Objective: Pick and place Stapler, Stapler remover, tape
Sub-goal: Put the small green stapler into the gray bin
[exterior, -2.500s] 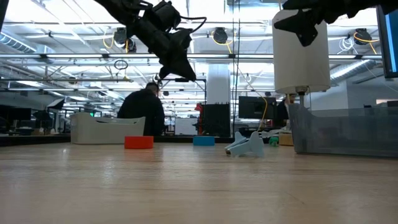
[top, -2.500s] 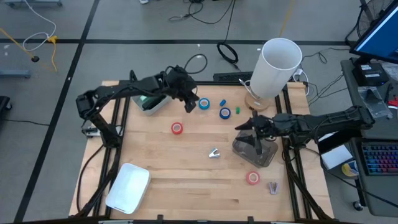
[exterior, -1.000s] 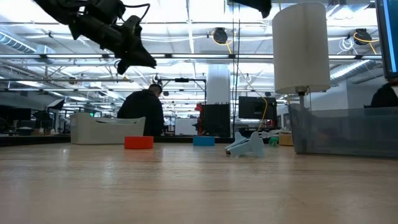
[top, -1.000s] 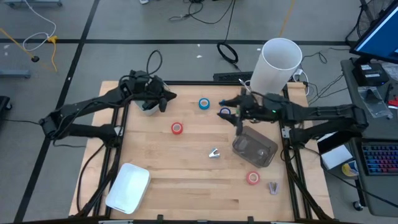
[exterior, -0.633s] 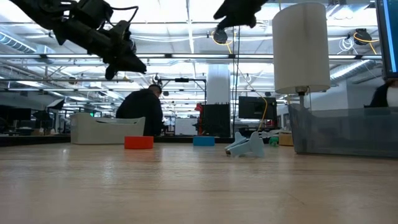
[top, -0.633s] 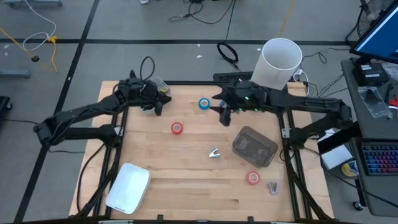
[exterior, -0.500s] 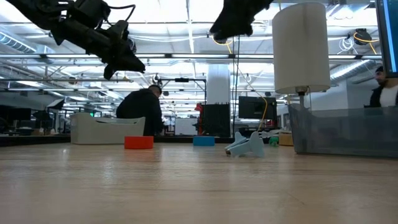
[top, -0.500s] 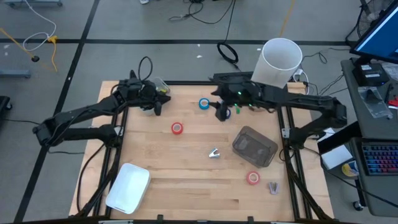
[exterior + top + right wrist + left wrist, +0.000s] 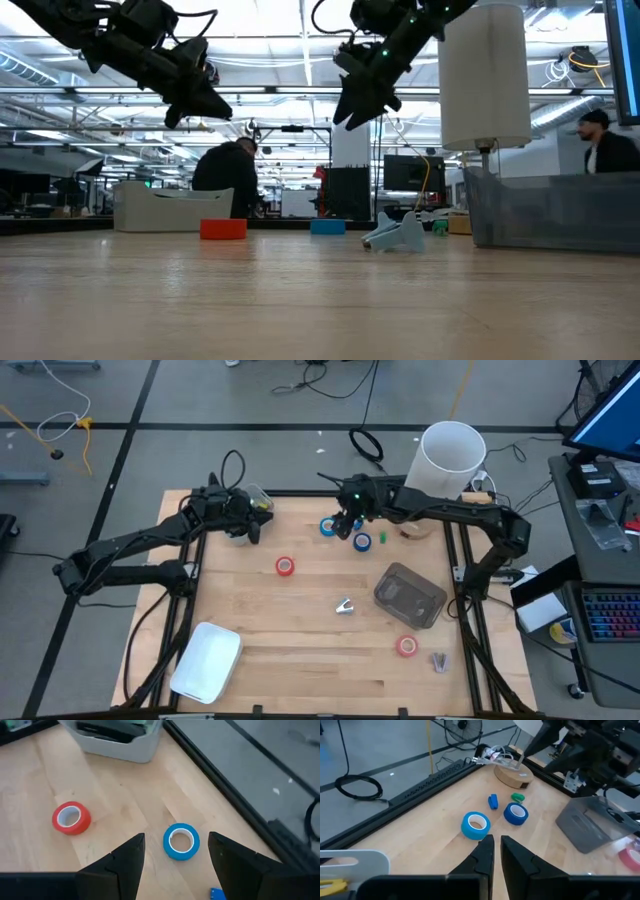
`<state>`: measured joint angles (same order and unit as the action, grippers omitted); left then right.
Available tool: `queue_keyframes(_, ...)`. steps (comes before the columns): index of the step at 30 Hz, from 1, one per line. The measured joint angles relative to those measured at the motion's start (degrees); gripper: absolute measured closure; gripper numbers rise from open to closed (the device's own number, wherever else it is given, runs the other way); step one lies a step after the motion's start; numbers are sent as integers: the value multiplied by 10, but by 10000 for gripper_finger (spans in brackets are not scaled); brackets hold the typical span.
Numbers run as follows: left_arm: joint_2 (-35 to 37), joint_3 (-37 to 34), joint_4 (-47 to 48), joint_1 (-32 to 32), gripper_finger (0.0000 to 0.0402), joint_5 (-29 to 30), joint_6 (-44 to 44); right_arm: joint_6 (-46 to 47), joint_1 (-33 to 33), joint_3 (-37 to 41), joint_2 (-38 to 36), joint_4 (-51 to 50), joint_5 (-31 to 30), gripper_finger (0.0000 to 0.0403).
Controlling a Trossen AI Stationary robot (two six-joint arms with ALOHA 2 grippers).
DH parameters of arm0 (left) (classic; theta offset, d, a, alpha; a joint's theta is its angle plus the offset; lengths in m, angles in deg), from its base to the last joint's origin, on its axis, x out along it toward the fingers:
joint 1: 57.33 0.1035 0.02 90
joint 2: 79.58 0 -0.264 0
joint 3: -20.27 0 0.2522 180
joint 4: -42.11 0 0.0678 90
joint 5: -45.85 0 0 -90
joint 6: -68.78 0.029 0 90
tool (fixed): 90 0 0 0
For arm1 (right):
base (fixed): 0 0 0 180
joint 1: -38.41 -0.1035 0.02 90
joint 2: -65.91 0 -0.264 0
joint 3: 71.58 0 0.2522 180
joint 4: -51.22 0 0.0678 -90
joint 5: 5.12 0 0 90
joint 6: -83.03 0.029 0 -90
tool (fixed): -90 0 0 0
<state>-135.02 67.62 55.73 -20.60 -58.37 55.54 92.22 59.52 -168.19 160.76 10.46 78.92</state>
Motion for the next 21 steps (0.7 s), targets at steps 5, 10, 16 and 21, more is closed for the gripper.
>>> queue_keyframes(5, 0, 0, 0, 0, 369, 7, 0, 11, -1, 0, 0, -3, 1, 192)
queue_keyframes(10, 0, 0, 1, 0, 369, 8, 5, 18, -2, 0, 0, 29, 2, 192)
queue_keyframes(16, 0, 0, 1, 0, 369, 8, 5, 71, -2, 0, 0, 91, 2, 192)
queue_keyframes(21, 0, 0, 1, 0, 369, 8, 5, 64, -2, 1, 0, 112, 1, 193)
